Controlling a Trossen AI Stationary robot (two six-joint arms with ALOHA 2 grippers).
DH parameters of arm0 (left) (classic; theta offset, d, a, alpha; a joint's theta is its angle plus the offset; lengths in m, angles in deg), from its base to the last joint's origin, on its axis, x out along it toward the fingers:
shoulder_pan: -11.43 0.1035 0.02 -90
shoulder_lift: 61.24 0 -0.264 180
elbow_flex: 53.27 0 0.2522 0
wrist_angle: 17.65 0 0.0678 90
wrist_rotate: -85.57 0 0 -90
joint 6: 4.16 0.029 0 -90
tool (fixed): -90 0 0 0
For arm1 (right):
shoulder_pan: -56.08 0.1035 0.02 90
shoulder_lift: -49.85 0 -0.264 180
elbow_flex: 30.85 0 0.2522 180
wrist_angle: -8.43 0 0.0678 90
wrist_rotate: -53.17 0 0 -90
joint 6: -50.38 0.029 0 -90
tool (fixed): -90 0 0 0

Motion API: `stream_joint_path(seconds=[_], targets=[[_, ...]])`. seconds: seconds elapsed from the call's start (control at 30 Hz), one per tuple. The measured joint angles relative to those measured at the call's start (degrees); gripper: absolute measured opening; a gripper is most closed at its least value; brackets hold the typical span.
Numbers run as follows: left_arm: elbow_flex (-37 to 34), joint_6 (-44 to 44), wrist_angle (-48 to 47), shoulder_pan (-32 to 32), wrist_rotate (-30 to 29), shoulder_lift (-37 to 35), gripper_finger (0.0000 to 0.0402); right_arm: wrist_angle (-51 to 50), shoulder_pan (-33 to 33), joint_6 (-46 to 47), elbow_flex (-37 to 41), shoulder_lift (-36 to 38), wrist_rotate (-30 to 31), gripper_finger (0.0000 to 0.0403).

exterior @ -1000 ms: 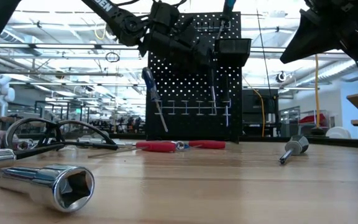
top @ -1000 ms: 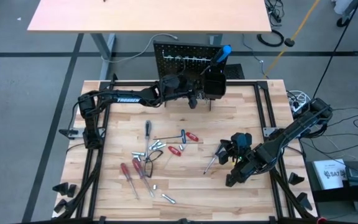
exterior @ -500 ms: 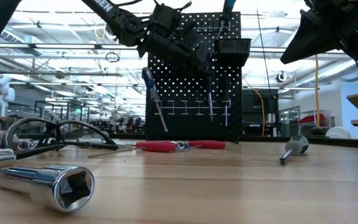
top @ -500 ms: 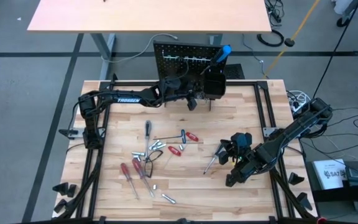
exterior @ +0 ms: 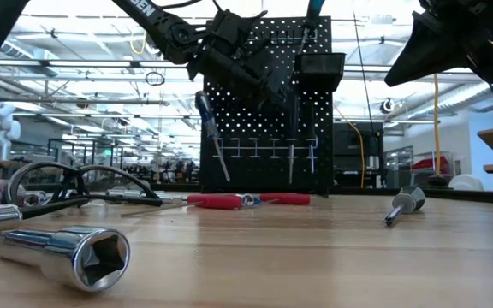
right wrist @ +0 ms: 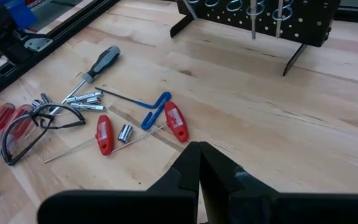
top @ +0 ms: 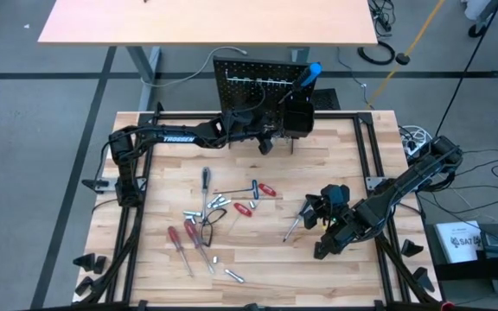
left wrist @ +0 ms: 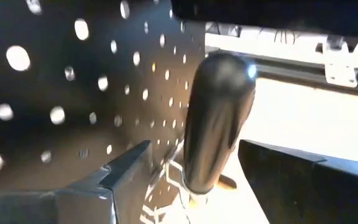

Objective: Hang tools onto peg board
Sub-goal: Hang the gray screwdriver onto the peg board

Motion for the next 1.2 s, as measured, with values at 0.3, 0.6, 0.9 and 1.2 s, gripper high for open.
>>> stream_joint_path(seconds=[0.3, 0.6, 0.9, 1.2], targets=[[0.00, 0.69, -1.76, -1.54, -0.04, -0.11, 0.0249, -0.03, -0.02, 0.00, 0.00, 0.00, -0.02, 0.0000], [0.00, 4.60, -3.75, -4.74, -3.30, -5.12, 0.0249, -0.06, -0.01, -0.02, 0.00, 0.00, -0.60, 0.0000], [-1.44, 1.90, -16.68, -10.73, -5.39, -14.74, 0.0249, 0.27, -0.01, -0.60, 0.00, 0.00, -1.51, 0.0000], [-17.97, -9.52, -22.86, -23.07, -11.23, -31.00, 0.0248, 2.52, -0.02, -2.47, 0.00, -0.85, -1.89, 0.0000]])
